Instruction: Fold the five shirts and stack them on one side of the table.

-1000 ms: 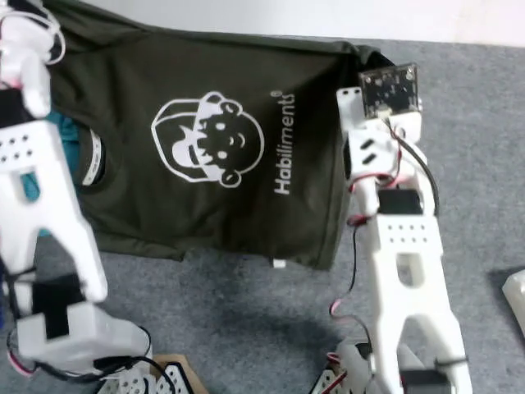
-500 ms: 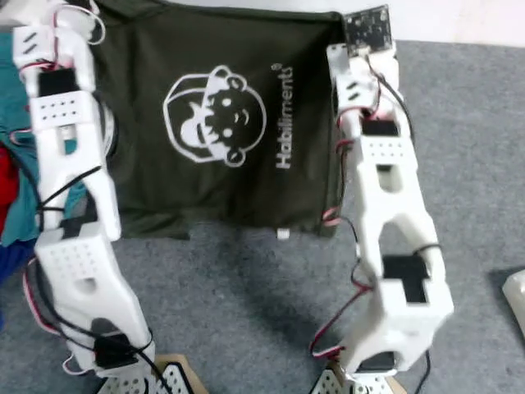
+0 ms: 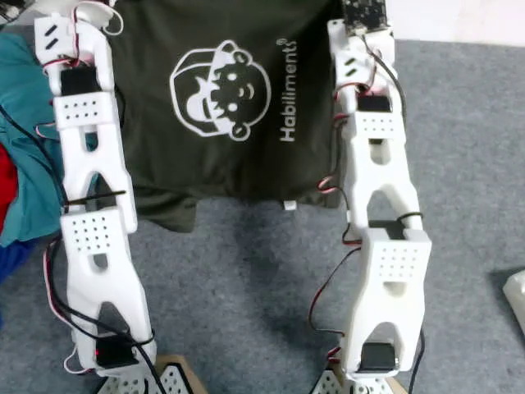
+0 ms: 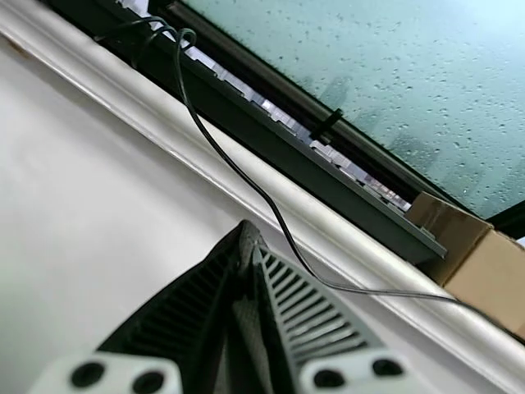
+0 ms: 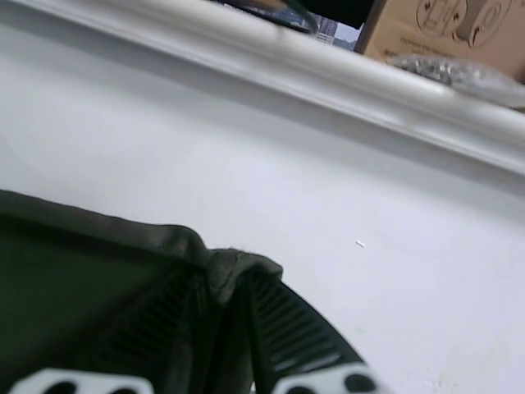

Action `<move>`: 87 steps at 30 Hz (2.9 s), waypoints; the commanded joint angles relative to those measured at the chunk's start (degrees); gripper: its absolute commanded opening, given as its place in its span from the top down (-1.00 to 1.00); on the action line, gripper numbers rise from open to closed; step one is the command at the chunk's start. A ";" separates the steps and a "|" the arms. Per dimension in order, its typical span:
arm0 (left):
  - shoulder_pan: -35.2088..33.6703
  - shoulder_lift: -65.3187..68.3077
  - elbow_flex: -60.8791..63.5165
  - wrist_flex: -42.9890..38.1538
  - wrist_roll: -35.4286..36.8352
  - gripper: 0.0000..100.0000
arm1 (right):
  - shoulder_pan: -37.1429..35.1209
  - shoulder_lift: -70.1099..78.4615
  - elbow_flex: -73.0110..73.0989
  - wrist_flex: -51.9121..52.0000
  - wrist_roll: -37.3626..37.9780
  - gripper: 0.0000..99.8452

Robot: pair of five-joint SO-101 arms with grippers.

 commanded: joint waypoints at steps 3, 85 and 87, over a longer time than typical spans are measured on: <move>0.84 7.52 -7.16 -2.55 -0.44 0.99 | 1.80 0.48 -3.82 -0.04 0.26 0.98; -4.09 -56.75 88.66 66.02 -26.90 0.99 | -0.92 -17.10 2.59 87.25 -14.68 0.98; -4.09 -55.43 90.95 62.15 -26.90 0.99 | -1.01 -17.10 2.59 87.34 -14.68 0.98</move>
